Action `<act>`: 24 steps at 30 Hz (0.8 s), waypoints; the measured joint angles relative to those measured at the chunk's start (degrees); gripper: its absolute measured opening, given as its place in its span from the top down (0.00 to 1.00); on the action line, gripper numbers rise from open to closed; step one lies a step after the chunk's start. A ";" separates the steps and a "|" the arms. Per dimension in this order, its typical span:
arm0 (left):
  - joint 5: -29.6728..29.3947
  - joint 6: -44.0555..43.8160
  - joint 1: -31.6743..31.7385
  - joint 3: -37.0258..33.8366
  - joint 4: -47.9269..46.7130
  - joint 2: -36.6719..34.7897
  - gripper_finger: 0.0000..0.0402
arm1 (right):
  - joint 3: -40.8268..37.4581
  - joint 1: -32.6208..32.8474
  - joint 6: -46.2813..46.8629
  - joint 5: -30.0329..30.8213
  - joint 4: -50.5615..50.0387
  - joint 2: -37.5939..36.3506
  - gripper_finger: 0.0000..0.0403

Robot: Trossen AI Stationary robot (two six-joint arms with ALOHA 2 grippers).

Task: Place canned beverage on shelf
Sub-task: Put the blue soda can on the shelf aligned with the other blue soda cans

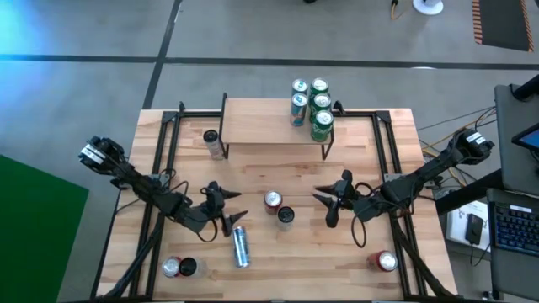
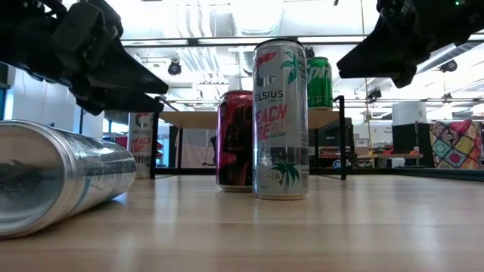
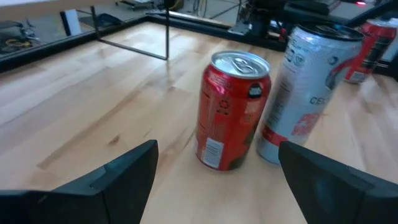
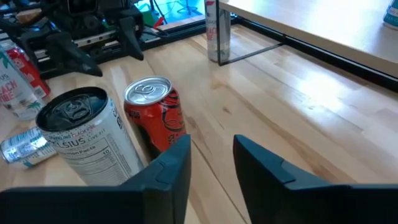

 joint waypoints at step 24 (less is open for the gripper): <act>34.01 -46.34 4.41 33.46 -66.72 6.74 0.21 | 0.68 -0.83 3.33 0.87 -5.18 -2.03 0.54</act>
